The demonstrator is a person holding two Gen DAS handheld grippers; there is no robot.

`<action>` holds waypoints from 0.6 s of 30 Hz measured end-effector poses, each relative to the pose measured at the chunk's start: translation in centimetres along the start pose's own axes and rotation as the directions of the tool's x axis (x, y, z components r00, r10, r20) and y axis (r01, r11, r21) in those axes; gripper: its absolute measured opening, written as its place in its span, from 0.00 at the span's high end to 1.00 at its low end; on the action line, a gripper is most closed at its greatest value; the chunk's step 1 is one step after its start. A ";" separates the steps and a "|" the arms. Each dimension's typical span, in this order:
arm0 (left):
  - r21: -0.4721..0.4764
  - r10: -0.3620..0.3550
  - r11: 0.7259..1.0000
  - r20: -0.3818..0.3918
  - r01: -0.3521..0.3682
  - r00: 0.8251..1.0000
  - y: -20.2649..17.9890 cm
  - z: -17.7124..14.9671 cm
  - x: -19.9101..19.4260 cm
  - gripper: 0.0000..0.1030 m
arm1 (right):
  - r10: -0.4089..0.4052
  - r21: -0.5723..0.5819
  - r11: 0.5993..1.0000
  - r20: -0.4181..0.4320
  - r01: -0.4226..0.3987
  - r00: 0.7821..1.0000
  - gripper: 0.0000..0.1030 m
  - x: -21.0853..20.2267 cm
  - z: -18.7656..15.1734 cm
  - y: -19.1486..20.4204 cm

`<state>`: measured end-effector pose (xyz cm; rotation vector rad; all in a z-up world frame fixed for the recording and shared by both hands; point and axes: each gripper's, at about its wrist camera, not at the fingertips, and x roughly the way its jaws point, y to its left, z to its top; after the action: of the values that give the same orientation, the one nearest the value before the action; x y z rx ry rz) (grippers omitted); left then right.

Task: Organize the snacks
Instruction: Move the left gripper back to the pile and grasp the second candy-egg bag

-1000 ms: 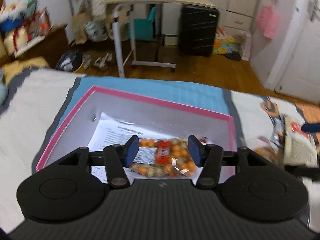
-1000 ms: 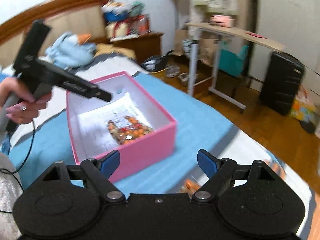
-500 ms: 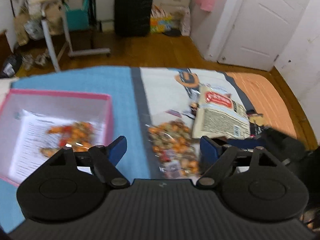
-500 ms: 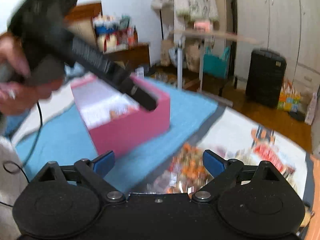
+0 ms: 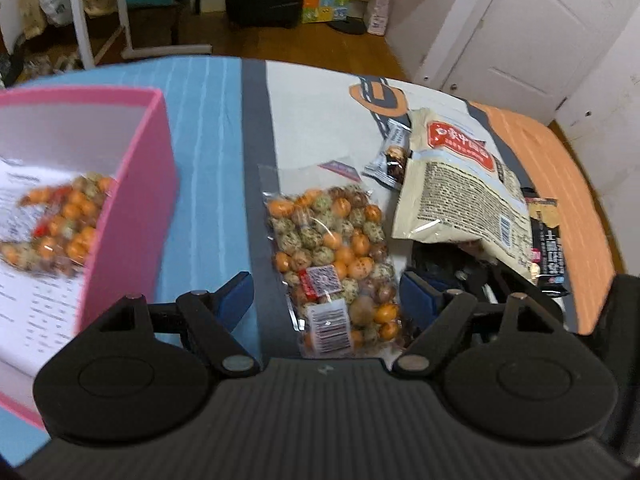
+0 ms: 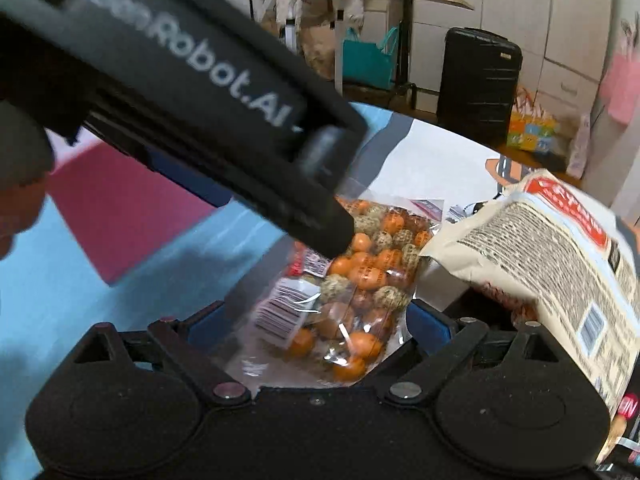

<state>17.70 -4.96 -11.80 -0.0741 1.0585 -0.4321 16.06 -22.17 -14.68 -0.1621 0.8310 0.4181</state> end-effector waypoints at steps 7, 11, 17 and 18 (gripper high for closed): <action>0.003 -0.102 0.995 -0.006 0.102 0.995 0.6 -1.4 2.6 0.53 | -0.010 0.051 0.999 -0.040 0.012 0.999 0.00 1.1 -0.3 -0.2; -0.003 -0.080 0.997 0.010 0.080 0.997 0.7 -1.9 3.5 0.58 | -0.027 0.051 0.998 -0.038 0.029 0.999 0.00 1.4 -0.4 -0.1; -0.096 -0.091 0.991 0.025 0.093 0.996 2.6 -2.3 4.5 0.55 | 0.014 0.124 0.992 -0.057 -0.007 0.998 0.00 2.6 0.1 -1.5; -0.107 -0.100 0.989 0.028 0.102 0.995 2.9 -2.3 4.6 0.55 | 0.009 0.116 0.993 -0.061 -0.001 0.998 0.00 3.0 0.3 -1.6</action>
<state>18.52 -3.73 -17.51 -0.2295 1.0587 -0.4638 18.72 -22.65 -16.79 -0.0650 0.9138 0.3698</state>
